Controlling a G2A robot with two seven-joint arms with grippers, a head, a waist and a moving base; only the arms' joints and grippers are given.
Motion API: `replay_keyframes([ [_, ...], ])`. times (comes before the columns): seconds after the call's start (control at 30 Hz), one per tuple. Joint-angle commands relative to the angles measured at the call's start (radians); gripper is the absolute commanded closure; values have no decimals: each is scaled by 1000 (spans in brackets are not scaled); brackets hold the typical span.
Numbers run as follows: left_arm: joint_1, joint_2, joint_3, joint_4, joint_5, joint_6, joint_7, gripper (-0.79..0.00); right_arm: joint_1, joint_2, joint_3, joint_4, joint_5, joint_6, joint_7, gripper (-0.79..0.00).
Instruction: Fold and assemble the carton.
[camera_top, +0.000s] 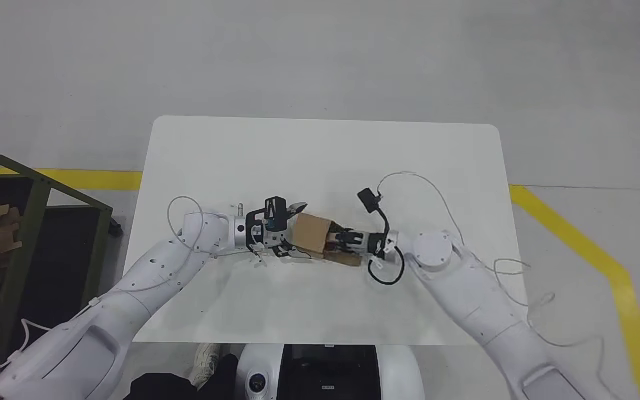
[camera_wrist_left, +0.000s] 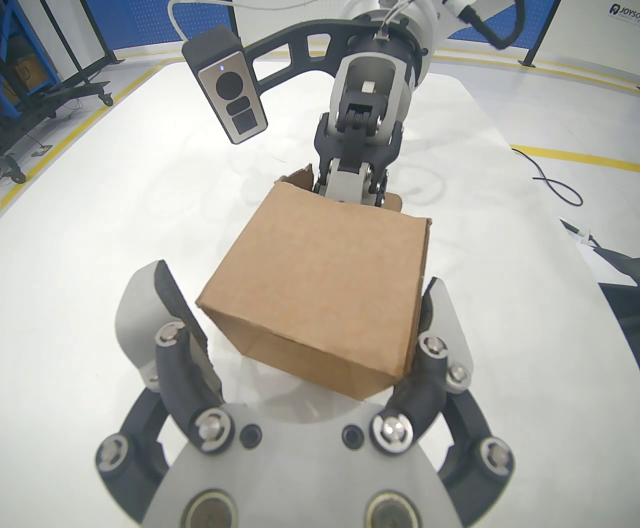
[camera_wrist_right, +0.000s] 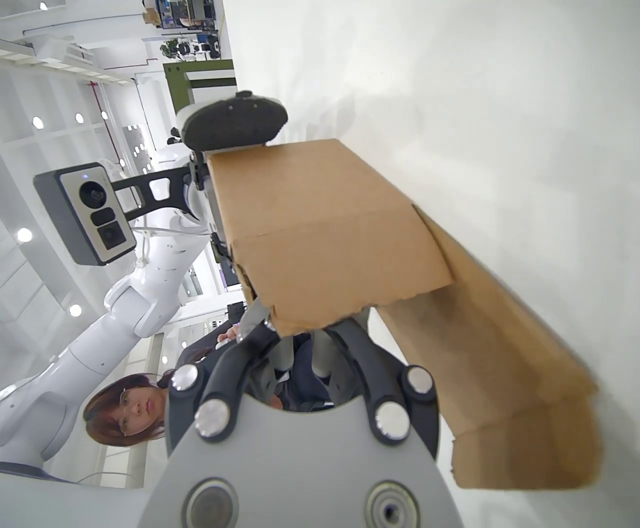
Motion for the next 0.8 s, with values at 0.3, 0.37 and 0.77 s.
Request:
replay_keyframes([
  [0.3,0,0,0,0,0,0,0,-785,-115,58,164,-132,-44,37,-28,0],
  [0.37,0,0,0,0,0,0,0,-785,-116,60,175,-135,-42,38,-34,0],
  [0.77,0,0,0,0,0,0,0,-785,-30,29,105,-16,-40,-6,-33,0],
])
